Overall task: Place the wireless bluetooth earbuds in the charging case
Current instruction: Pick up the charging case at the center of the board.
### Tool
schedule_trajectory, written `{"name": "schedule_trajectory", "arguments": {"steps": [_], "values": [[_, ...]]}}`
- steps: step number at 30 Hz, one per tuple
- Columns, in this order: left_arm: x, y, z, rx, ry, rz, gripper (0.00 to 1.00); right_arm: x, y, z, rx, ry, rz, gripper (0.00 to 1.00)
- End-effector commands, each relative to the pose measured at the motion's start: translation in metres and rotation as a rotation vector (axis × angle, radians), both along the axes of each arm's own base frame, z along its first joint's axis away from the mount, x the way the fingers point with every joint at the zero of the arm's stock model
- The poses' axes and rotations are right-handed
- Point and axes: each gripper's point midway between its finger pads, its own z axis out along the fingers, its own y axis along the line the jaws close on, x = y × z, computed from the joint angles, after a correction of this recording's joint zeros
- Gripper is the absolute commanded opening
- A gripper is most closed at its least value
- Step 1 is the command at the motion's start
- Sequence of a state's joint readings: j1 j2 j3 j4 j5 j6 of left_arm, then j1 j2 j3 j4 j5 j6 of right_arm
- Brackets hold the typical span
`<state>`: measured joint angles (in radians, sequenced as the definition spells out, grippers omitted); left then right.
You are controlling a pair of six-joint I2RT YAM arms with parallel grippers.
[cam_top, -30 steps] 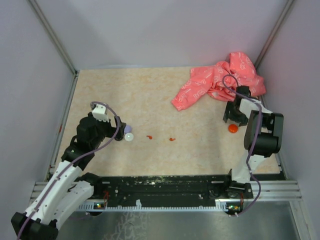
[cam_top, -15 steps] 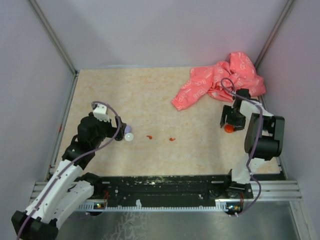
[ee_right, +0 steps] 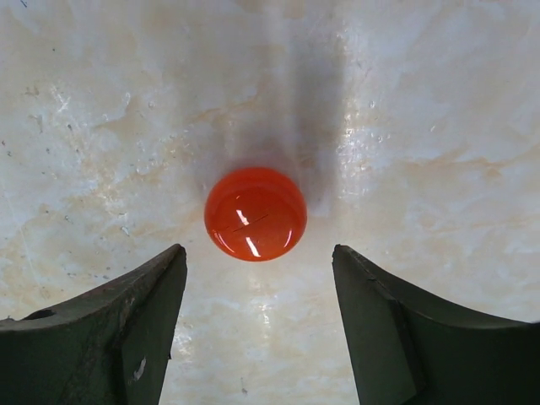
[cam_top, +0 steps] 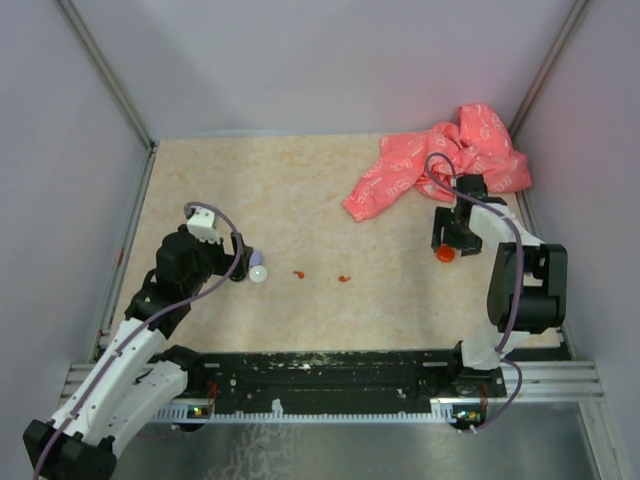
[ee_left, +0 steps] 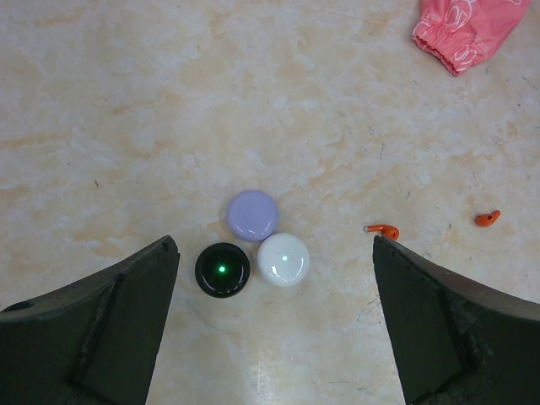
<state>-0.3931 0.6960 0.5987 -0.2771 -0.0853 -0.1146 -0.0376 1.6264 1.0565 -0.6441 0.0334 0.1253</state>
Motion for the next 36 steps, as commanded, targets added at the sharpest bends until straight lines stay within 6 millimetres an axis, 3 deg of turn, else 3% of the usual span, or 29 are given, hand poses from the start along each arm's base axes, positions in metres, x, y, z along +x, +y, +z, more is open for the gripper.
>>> {"name": "schedule_trajectory", "arguments": {"steps": [1, 9, 29, 36], "values": [[0.000, -0.003, -0.001, 0.004, -0.003, -0.017, 1.00, 0.025, -0.003, 0.021, -0.049, -0.087, 0.071, 0.70], [0.000, -0.003, -0.003, 0.005, 0.002, -0.017, 1.00, 0.033, 0.006, -0.001, -0.034, -0.028, 0.129, 0.64], [-0.003, -0.013, -0.001, -0.023, 0.002, -0.088, 0.99, 0.025, 0.009, -0.023, -0.057, 0.055, 0.196, 0.55], [-0.007, -0.025, 0.011, -0.071, -0.040, -0.158, 1.00, 0.030, 0.031, -0.009, -0.035, -0.006, 0.240, 0.48]]}}
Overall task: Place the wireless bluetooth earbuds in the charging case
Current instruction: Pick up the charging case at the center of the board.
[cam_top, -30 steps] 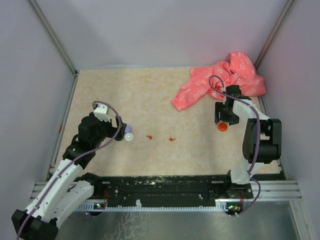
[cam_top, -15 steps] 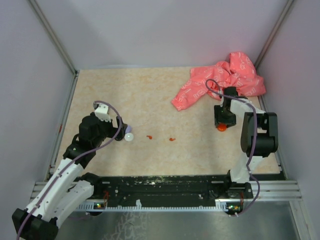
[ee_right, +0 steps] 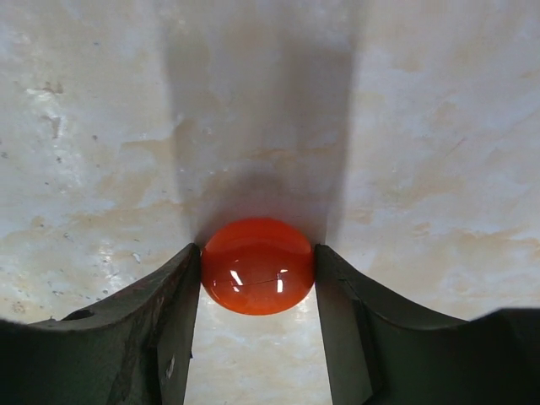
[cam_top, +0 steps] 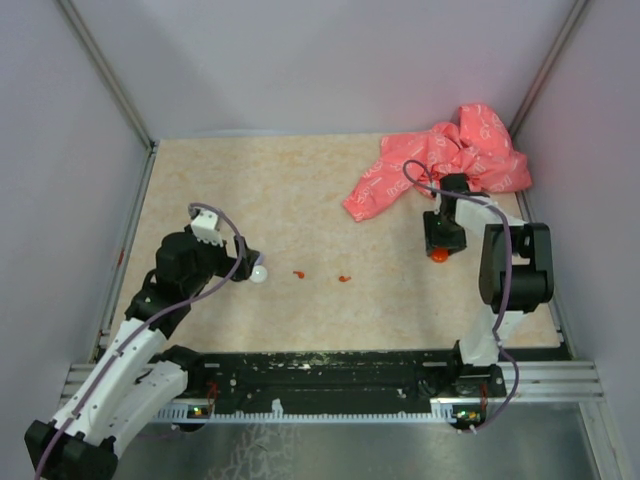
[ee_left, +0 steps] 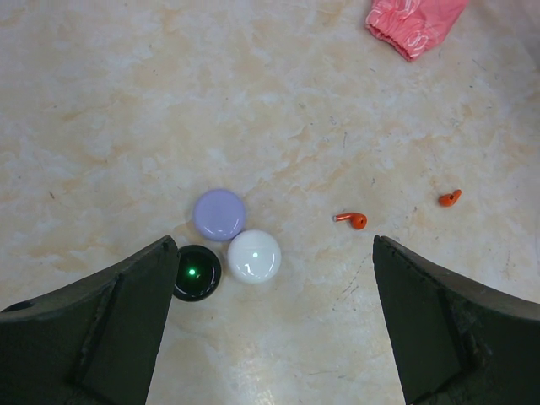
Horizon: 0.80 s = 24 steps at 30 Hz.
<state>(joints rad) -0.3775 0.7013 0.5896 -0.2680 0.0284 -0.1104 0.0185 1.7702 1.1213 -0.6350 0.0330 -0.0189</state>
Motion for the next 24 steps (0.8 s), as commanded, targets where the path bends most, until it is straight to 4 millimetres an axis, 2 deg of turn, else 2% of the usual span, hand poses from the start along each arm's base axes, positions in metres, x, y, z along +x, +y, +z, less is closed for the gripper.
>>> {"name": "schedule_trajectory", "arguments": {"steps": [1, 5, 9, 13, 18, 24], "values": [[-0.003, -0.013, 0.019, -0.056, -0.066, -0.076, 1.00, 0.020, 0.027, 0.022, 0.039, -0.100, 0.063, 0.47], [-0.008, -0.027, 0.032, -0.137, -0.087, -0.138, 1.00, 0.027, 0.065, 0.041, 0.136, -0.200, 0.131, 0.46], [-0.015, -0.042, 0.041, -0.221, -0.091, -0.203, 0.99, 0.034, 0.109, 0.074, 0.244, -0.332, 0.231, 0.45], [-0.017, -0.053, 0.047, -0.293, -0.088, -0.242, 0.98, 0.032, 0.149, 0.105, 0.304, -0.434, 0.308, 0.45], [-0.019, -0.072, 0.053, -0.399, -0.097, -0.322, 0.98, 0.025, 0.200, 0.151, 0.469, -0.574, 0.309, 0.45], [-0.016, -0.086, 0.058, -0.478, -0.110, -0.346, 0.97, 0.006, 0.252, 0.201, 0.687, -0.674, 0.240, 0.44]]}}
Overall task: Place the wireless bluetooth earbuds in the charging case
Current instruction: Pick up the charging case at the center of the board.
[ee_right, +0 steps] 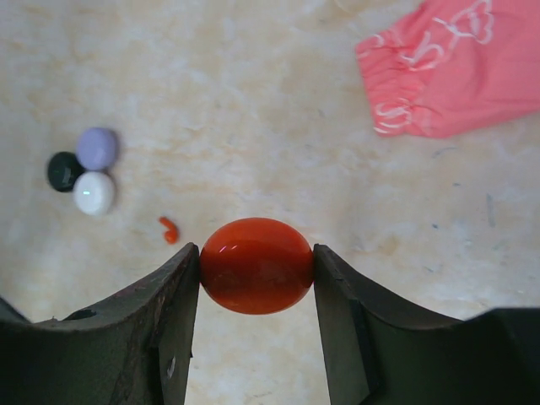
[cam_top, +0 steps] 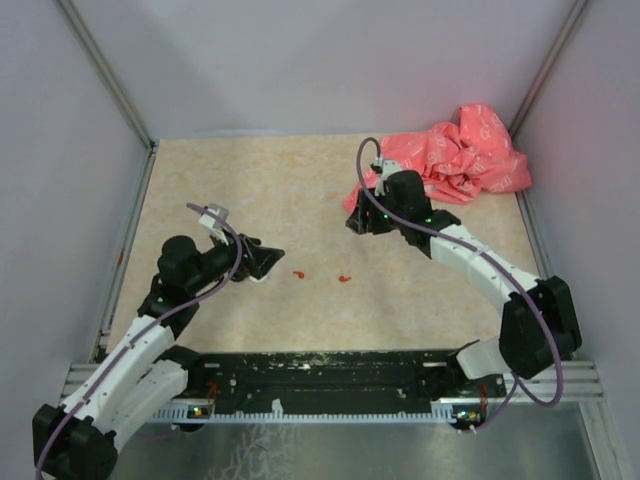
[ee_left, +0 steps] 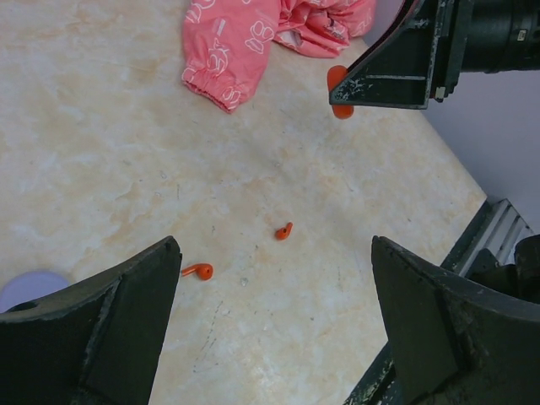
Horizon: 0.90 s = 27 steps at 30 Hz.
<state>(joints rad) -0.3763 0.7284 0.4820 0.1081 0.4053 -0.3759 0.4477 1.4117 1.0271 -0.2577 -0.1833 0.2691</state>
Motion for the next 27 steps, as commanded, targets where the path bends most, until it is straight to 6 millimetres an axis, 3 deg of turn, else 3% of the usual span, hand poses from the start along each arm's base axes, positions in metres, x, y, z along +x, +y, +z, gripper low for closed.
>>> {"name": "schedule_trajectory", "arguments": {"steps": [1, 6, 12, 19, 27], "values": [[0.000, -0.015, 0.027, -0.101, -0.077, -0.035, 0.97, -0.007, 0.050, 0.070, 0.266, -0.119, -0.016, 0.44], [0.002, -0.023, 0.033, -0.120, -0.137, -0.009, 0.94, -0.027, 0.083, 0.098, 0.432, -0.129, -0.001, 0.44], [0.007, -0.034, 0.033, -0.109, -0.196, 0.044, 0.87, -0.043, 0.105, 0.118, 0.533, -0.128, 0.006, 0.44], [0.013, -0.047, 0.041, -0.105, -0.280, 0.081, 0.77, -0.058, 0.112, 0.132, 0.638, -0.136, -0.046, 0.44], [0.017, -0.068, 0.045, -0.069, -0.353, 0.076, 0.70, -0.071, 0.126, 0.134, 0.675, -0.124, -0.027, 0.44]]}}
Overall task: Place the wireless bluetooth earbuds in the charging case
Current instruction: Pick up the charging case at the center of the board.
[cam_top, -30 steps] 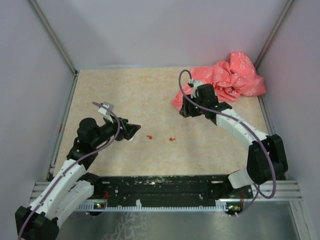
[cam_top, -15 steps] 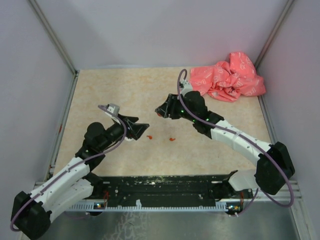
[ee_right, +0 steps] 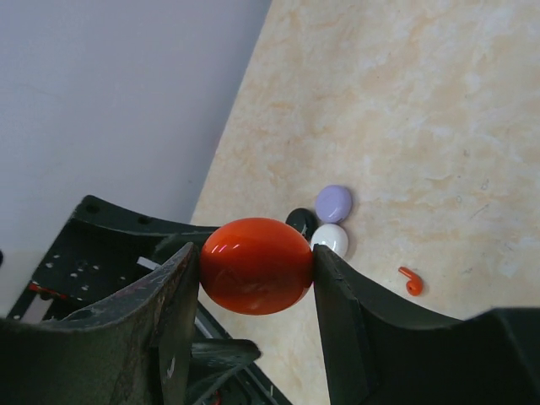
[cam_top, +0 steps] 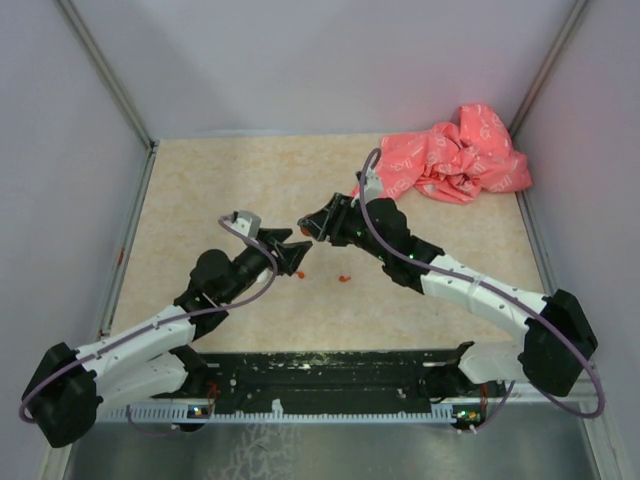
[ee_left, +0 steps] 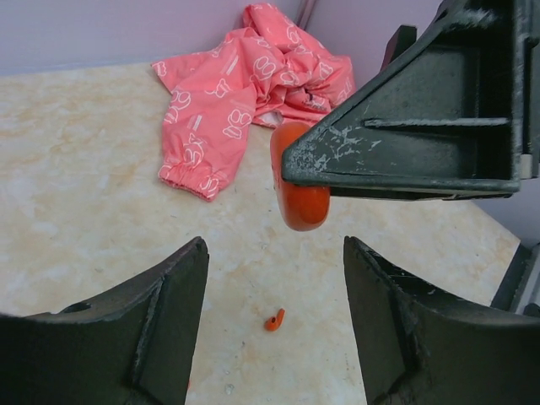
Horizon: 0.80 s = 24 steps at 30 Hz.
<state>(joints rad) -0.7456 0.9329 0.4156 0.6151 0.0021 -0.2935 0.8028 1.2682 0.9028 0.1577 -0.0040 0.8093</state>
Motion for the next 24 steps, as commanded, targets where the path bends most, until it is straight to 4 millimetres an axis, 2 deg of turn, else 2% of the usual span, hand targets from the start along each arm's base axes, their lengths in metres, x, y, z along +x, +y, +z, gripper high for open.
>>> {"name": "schedule_trajectory", "arguments": {"steps": [1, 17, 19, 24], "values": [[0.009, -0.005, 0.023, -0.015, -0.101, 0.039, 0.69, -0.007, 0.008, 0.038, 0.123, -0.072, -0.005, 0.44], [0.005, -0.015, 0.034, -0.037, -0.171, 0.037, 0.45, -0.016, 0.015, 0.029, 0.131, -0.058, -0.010, 0.45], [0.004, -0.015, 0.035, -0.040, -0.175, 0.036, 0.39, -0.017, 0.016, 0.027, 0.131, -0.054, -0.011, 0.45], [0.003, -0.018, 0.030, -0.004, -0.192, 0.020, 0.10, -0.019, 0.017, 0.030, 0.137, -0.053, 0.002, 0.48]]}}
